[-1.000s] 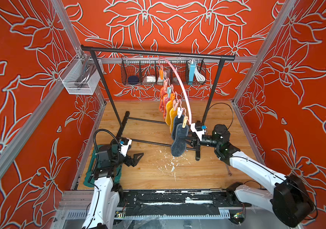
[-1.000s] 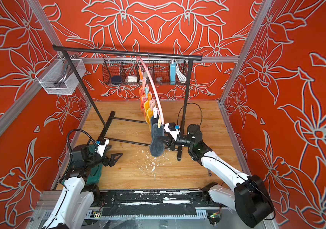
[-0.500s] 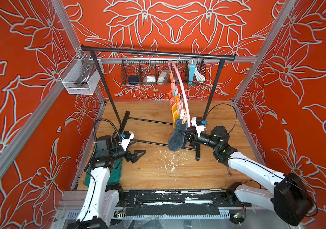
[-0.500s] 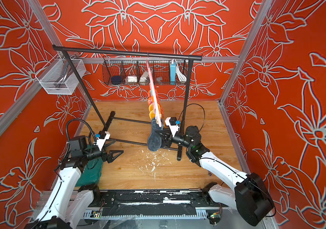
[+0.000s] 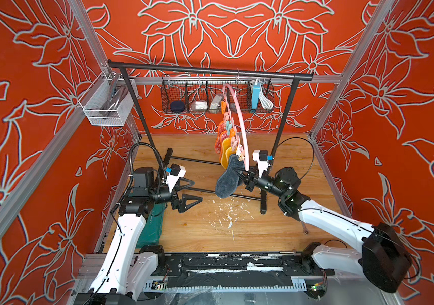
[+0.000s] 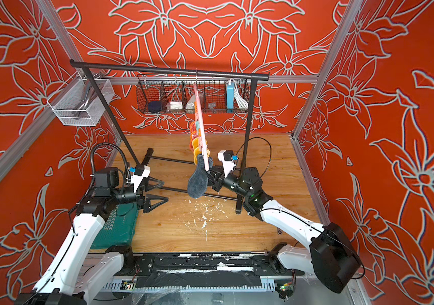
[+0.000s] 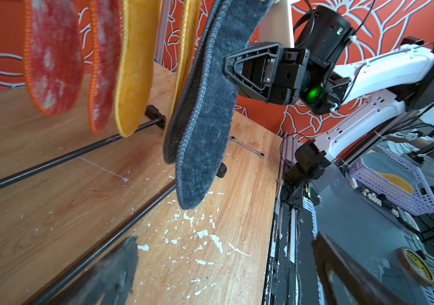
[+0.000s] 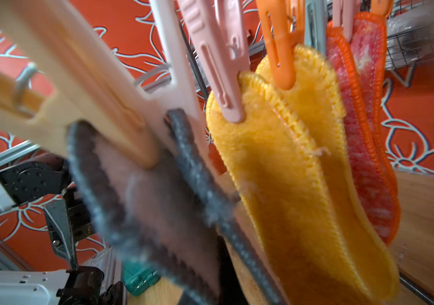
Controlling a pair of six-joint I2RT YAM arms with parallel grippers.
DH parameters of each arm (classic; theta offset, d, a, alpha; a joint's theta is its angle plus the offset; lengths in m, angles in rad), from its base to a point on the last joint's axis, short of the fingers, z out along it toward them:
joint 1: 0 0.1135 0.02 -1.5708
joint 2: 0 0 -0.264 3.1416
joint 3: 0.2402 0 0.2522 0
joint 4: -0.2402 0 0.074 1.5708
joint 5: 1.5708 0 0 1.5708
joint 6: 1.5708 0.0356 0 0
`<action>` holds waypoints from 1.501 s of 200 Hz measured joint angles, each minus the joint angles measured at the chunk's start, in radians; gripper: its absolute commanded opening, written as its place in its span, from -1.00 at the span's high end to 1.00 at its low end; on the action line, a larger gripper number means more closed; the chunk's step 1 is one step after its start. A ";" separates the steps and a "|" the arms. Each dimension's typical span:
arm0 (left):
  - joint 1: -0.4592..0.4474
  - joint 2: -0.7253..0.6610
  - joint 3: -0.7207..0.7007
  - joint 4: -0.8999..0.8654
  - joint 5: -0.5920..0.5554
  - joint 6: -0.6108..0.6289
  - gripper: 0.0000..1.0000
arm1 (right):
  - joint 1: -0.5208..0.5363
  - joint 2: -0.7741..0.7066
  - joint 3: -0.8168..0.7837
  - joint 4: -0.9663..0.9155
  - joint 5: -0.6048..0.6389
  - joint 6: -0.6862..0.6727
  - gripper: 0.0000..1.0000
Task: Take the shoe insoles off the hanger
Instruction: Remove the insole from the hanger.
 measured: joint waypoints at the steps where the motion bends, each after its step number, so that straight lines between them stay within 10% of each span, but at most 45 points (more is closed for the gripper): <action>1: -0.001 0.000 0.000 0.000 0.002 -0.001 -0.93 | 0.001 0.001 0.000 0.001 0.001 0.001 1.00; 222: -0.246 0.087 -0.021 -0.035 -0.115 0.130 -0.71 | 0.151 0.037 0.012 0.141 0.039 0.117 1.00; 300: -0.246 0.067 0.211 -0.301 -0.196 0.401 -0.62 | 0.154 -0.109 -0.016 -0.013 0.021 -0.003 1.00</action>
